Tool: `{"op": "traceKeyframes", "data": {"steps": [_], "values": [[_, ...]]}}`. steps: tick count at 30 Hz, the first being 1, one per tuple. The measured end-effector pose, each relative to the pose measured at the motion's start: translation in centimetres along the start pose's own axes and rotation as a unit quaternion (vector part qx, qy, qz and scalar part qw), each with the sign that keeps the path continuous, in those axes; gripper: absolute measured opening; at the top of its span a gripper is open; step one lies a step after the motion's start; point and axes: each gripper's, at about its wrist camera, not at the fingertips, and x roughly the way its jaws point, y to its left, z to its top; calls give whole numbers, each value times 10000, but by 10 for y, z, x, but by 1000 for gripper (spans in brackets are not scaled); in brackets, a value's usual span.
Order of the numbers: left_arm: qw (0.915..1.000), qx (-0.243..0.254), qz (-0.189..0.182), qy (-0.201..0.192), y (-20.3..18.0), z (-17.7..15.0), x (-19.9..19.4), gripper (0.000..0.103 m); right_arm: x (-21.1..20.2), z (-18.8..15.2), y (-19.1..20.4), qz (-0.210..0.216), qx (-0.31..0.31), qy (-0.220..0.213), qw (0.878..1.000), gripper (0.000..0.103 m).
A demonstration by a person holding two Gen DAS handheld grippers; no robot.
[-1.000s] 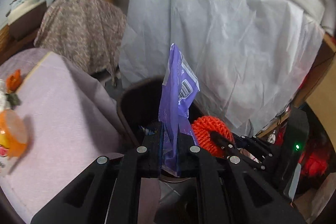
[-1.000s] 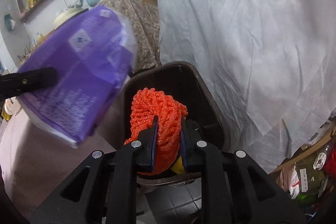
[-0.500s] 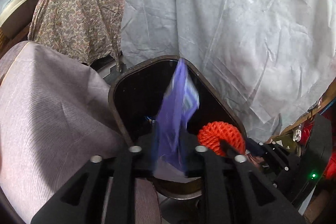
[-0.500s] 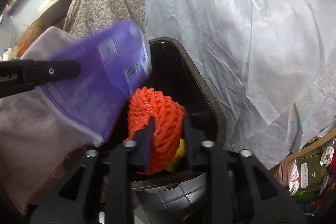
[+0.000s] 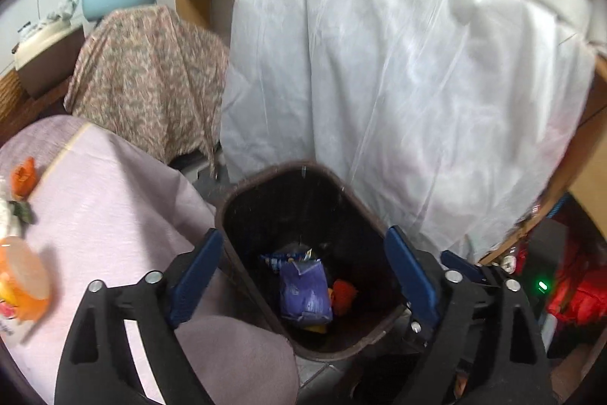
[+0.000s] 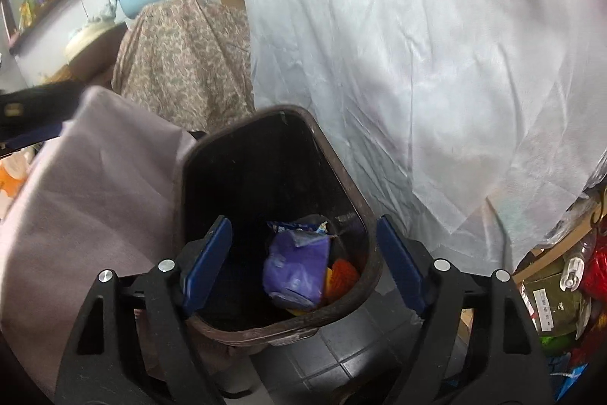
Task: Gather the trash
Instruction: 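Drop the orange scrubber into the bin with the right tool while the left tool drops the purple bag, then grasp the yellow chip bag with the left tool while the right tool grasps the juice bottle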
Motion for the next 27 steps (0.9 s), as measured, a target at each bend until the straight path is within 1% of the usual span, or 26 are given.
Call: {"op": "traceKeyframes", "data": {"steps": [2, 4, 7, 9, 11, 12, 14, 15, 18, 19, 21, 24, 25, 27], "values": [[9998, 18, -96, -144, 8, -1, -23, 90, -8, 3, 5, 107, -70, -77, 9999, 78], [9994, 57, -73, -328, 19, -5, -47, 94, -14, 6, 14, 247, -160, -130, 9995, 79], [9986, 74, -2, -526, 41, -17, -79, 96, -22, 14, 35, 678, -391, -133, 9968, 81], [9983, 21, 99, -567, 59, -26, -95, 96, -30, 17, 54, 1033, -685, -131, 9922, 81], [9975, -92, 365, -594, 82, -37, -112, 97, -37, 21, 77, 1354, -1009, -157, 9855, 82], [9964, -169, 567, -607, 98, -44, -120, 97, -40, 23, 90, 1508, -1222, -166, 9808, 83], [9930, -308, 967, -609, 122, -56, -136, 97, -49, 26, 119, 1818, -1710, -189, 9682, 85], [9907, -400, 1152, -602, 136, -62, -143, 97, -53, 27, 129, 1923, -1836, -177, 9638, 87], [9815, -684, 1702, -555, 183, -80, -171, 97, -61, 29, 169, 2358, -2494, -152, 9391, 89], [9763, -771, 1952, -520, 200, -87, -179, 97, -62, 29, 185, 2514, -2793, -89, 9267, 89], [9674, -923, 2326, -400, 228, -100, -190, 96, -67, 32, 211, 2706, -3281, -41, 9050, 89], [9610, -1104, 2532, -126, 263, -113, -197, 96, -76, 33, 246, 2909, -3916, 28, 8730, 89], [9604, -1102, 2557, -74, 269, -115, -197, 96, -77, 35, 260, 2942, -4181, 54, 8594, 89], [9589, -1038, 2641, 60, 281, -117, -194, 96, -80, 36, 284, 2880, -4687, 34, 8351, 89]]}}
